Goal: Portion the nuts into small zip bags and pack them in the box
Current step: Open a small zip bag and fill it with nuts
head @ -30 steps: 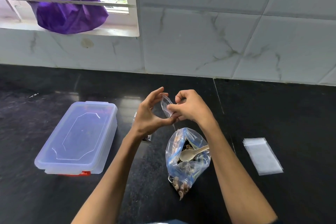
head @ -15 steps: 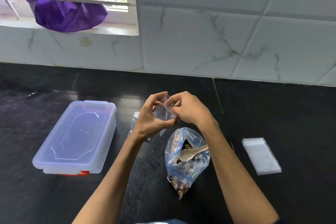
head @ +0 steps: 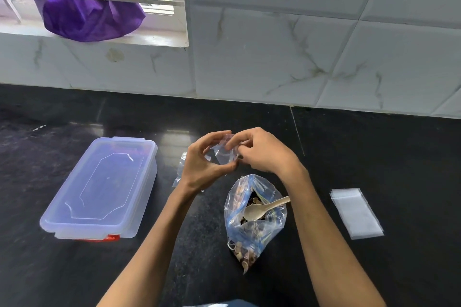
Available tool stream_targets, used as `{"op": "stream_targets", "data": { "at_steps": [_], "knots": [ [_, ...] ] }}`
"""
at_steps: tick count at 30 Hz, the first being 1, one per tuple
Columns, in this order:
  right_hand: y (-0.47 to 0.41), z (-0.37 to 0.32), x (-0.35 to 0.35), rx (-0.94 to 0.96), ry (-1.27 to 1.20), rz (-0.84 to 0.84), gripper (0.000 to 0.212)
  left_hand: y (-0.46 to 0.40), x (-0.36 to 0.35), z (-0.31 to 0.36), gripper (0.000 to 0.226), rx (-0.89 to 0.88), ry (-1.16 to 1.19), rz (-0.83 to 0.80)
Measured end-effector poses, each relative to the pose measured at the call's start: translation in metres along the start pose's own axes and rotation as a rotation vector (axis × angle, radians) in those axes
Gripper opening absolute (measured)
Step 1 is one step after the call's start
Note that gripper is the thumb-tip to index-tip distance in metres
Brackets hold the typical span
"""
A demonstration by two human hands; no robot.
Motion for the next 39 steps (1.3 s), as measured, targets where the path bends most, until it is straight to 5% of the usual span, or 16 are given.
{"op": "stream_targets", "data": {
  "at_steps": [7,17,24,29,39],
  "knots": [
    [0.027,0.035,0.028,-0.026,-0.142,0.052,0.024,0.013,-0.004,0.003,0.062,0.018,-0.010,0.022],
    [0.044,0.128,-0.011,-0.483,-0.019,-0.170,0.046,0.029,-0.016,0.004,0.059,0.059,0.007,0.018],
    [0.055,0.128,-0.017,-0.301,-0.170,0.098,0.001,0.038,-0.021,-0.004,0.062,0.084,0.016,0.031],
    [0.070,0.115,-0.028,-0.120,0.060,0.304,0.015,0.041,-0.020,-0.010,0.060,0.100,0.019,0.050],
    [0.069,0.113,-0.046,0.089,0.206,0.232,0.019,0.060,-0.046,-0.027,0.064,0.044,0.013,0.233]
  ]
}}
Point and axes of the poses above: each hand's wrist, its own y-axis away from the middle knuckle, its own x-axis out of the back of the hand, z = x × y, the point moved 4 cm from there along -y, towards the middle knuckle, and after that the axes turned 14 degrees about -z, right-handed, at the moved point
